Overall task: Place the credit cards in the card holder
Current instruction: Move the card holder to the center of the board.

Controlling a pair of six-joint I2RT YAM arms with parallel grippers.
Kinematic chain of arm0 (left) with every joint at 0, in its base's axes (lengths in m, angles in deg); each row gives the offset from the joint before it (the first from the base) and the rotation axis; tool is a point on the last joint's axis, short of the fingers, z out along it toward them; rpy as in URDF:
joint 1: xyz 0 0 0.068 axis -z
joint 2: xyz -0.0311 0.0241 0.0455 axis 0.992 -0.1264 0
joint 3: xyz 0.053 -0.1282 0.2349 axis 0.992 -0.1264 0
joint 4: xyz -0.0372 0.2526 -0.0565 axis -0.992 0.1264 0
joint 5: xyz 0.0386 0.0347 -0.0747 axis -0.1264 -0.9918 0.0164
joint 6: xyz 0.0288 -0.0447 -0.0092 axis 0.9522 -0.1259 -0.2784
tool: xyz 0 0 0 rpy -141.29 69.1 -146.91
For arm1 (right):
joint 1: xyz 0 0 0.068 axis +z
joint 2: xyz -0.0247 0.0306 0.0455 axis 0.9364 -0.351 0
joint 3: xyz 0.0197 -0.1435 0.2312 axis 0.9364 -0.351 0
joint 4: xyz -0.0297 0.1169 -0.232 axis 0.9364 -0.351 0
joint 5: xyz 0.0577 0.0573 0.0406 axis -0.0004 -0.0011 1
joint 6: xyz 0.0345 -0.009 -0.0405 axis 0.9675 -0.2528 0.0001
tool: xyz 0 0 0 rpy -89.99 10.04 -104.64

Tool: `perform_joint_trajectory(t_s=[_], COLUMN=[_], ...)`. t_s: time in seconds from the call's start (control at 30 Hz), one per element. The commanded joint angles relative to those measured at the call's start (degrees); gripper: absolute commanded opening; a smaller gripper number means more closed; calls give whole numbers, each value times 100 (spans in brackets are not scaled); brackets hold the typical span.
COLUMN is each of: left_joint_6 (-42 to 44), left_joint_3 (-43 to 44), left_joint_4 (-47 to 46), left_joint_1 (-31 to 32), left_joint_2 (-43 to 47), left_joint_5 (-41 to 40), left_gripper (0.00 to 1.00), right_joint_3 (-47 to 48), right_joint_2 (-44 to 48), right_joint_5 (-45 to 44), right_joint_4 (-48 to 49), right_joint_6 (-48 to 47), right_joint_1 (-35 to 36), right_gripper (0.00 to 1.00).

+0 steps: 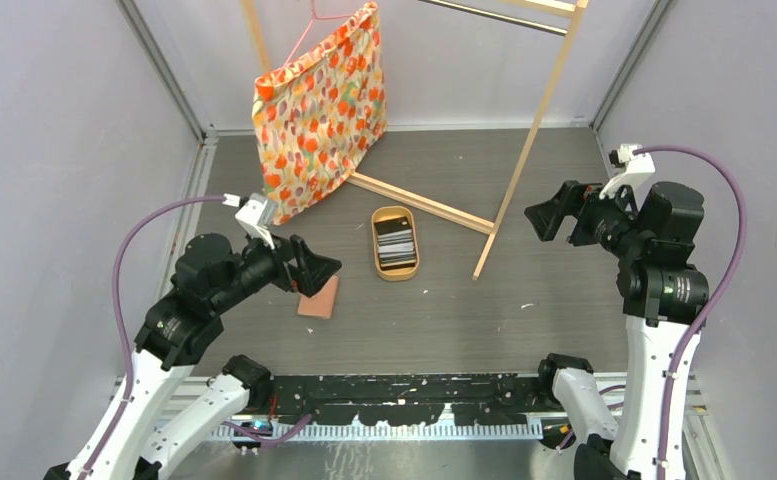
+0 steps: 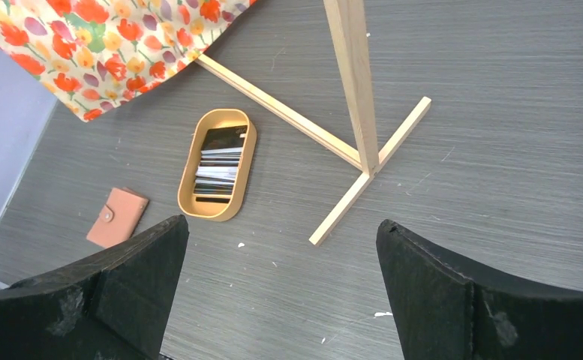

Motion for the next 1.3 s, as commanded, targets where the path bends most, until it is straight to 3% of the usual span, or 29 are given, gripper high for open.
perform_joint_trajectory(t_s=[0.0, 0.17, 0.43, 0.63, 0.87, 1.03, 1.27], left_joint_6=[-13, -29, -395, -295, 1015, 1747, 1425], left_joint_3=[-141, -447, -1064, -588, 238, 542, 722], left_joint_4=[96, -77, -842, 120, 646, 752, 1301], left_joint_1=[-19, -19, -24, -404, -1214, -1299, -1328], left_joint_2=[73, -21, -369, -1687, -2899, -3896, -5152], left_joint_5=[31, 152, 214, -604, -1058, -1106, -724], left_gripper=[100, 99, 99, 94, 94, 91, 67], right_joint_3=[28, -281, -820, -1205, -1618, -1809, -1845], right_joint_2=[14, -59, -324, -757, -1010, -941, -773], right_joint_5=[204, 618, 2652, 2672, 2464, 2127, 2010], right_joint_4=[158, 346, -321, -309, 115, 84, 81], right_joint_6=[214, -145, -2482, -3147, -3080, -3153, -3116], right_joint_1=[-14, -14, -6, -5, -5, -1, 84], right_gripper=[100, 100, 100, 100, 100, 100, 100])
